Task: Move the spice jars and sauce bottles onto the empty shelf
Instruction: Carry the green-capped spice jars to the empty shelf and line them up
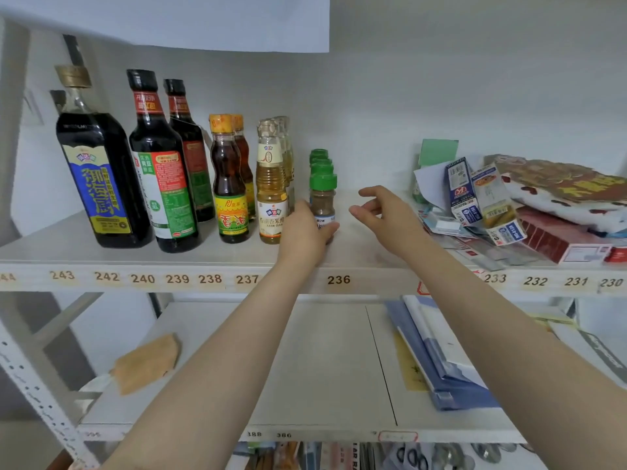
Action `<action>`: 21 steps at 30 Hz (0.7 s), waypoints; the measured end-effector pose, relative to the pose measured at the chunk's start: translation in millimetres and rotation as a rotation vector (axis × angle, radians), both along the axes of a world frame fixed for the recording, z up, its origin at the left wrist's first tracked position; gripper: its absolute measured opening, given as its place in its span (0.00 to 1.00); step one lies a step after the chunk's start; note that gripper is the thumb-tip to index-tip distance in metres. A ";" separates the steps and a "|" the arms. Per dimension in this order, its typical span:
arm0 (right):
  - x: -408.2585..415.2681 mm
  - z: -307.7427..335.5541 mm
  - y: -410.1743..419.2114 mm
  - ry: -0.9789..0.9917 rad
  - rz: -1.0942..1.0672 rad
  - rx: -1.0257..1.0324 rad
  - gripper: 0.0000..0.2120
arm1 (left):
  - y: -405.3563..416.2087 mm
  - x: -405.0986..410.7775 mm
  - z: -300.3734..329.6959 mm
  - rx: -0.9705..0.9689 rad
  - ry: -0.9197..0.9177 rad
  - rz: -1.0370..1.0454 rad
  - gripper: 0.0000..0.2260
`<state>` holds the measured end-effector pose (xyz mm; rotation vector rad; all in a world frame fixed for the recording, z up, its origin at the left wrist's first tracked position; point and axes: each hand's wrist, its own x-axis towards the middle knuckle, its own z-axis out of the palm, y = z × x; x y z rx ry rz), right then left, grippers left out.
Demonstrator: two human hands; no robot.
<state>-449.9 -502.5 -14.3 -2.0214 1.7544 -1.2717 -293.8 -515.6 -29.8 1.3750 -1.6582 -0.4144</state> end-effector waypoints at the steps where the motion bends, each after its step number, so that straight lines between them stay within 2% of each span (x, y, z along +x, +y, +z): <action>1: -0.3 0.6 -0.6 0.003 0.008 0.002 0.22 | 2.0 1.7 -0.1 -0.003 0.021 0.000 0.21; 6: 8.6 0.1 -12.4 -0.105 0.044 0.038 0.21 | 18.0 17.8 -2.0 -0.044 0.078 -0.004 0.22; 14: 39.8 0.2 -50.6 -0.259 -0.005 0.069 0.26 | 28.6 37.7 -3.9 -0.025 0.094 0.047 0.21; 21: 55.9 3.7 -70.2 -0.266 -0.096 0.069 0.25 | 21.0 41.5 -2.8 0.032 0.122 0.058 0.22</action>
